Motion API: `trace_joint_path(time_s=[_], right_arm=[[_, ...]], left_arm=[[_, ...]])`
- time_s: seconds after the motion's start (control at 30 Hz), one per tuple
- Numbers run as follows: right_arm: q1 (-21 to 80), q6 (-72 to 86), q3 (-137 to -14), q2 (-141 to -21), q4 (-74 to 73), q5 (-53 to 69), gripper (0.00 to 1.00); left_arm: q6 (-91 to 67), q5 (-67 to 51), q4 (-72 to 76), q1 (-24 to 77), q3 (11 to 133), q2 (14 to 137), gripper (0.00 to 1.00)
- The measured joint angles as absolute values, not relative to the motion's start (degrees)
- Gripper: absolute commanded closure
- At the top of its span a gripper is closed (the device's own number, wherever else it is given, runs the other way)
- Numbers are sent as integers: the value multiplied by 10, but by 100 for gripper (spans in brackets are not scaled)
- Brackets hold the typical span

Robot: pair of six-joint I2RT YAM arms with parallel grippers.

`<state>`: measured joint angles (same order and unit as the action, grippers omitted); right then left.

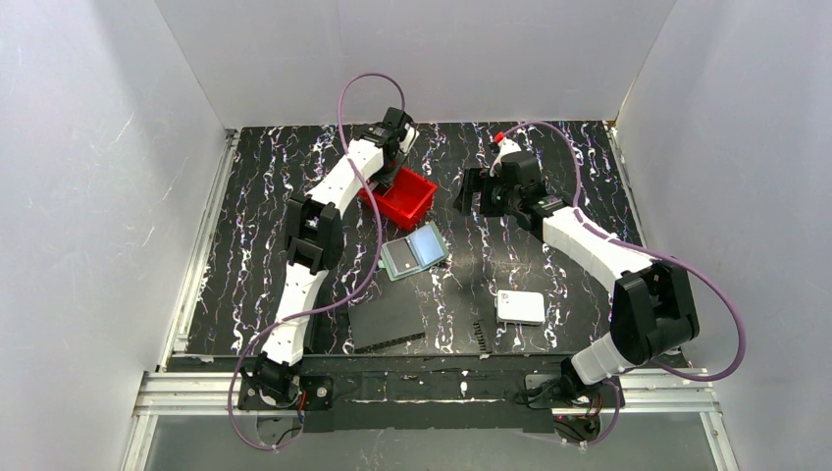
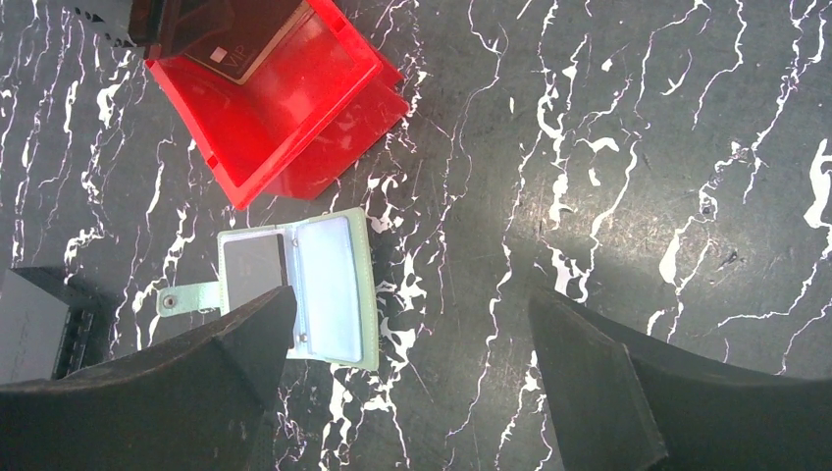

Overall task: Put the credit cards into the card holder
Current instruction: Pick up the credit card from the storage box.

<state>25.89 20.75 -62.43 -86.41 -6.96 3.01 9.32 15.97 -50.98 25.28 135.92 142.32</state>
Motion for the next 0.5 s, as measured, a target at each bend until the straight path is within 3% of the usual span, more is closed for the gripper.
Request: trace_joint_path(time_s=[0.27, 0.37, 0.5], right_arm=[[259, 208, -624, -864, -65, 32, 2], [259, 208, -624, -864, -62, 32, 2], [259, 208, -623, -864, -62, 32, 2]], left_arm=[[99, 171, -510, 260, 1359, 1423, 67], [102, 177, -509, 261, 1359, 1423, 59], [105, 188, -509, 261, 1359, 1423, 59]])
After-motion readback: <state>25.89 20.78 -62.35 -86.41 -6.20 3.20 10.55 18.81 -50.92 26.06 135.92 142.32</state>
